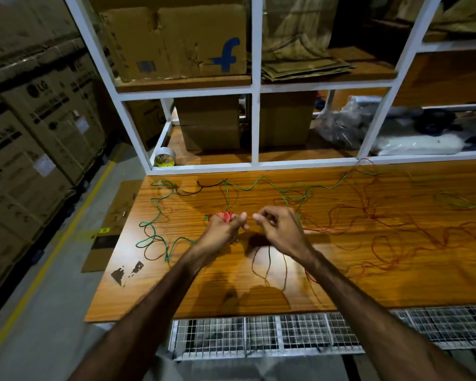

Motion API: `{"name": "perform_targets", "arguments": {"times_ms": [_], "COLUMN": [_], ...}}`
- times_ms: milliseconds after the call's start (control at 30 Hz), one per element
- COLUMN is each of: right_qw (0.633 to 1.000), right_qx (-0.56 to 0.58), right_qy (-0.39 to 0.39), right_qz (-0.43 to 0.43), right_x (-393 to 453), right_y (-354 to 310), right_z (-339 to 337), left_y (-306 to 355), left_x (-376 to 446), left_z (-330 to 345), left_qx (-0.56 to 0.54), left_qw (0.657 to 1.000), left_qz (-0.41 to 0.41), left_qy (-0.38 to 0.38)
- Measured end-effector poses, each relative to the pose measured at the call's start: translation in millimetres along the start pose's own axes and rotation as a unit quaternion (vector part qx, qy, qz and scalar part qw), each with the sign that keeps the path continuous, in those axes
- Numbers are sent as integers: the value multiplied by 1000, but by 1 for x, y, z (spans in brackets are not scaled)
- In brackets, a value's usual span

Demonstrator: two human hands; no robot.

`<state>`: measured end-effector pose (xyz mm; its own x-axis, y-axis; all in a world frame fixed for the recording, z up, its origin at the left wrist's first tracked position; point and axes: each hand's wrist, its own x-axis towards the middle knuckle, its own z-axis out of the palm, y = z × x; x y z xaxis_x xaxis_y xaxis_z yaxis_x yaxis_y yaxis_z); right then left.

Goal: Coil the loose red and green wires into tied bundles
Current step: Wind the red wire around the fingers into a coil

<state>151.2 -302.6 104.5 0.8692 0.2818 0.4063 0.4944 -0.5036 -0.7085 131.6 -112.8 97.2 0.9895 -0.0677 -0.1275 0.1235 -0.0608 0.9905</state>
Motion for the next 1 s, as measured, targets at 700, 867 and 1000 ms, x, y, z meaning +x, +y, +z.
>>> {"name": "perform_targets", "arguments": {"times_ms": [700, 867, 1000], "right_qw": [983, 996, 997], "right_qx": [-144, -64, -40], "right_qy": [-32, -5, -56], "right_qz": [-111, -58, -29], "right_x": [25, 19, -1], "right_y": [-3, 4, 2], "right_z": [-30, -25, -13], "left_y": [29, 41, 51], "left_x": [-20, -19, -12], "left_z": [30, 18, 15], "left_qx": [-154, -329, -446], "left_qw": [897, 843, 821], "left_qz": [-158, -113, -56], "left_qy": [-383, -411, -353]}}
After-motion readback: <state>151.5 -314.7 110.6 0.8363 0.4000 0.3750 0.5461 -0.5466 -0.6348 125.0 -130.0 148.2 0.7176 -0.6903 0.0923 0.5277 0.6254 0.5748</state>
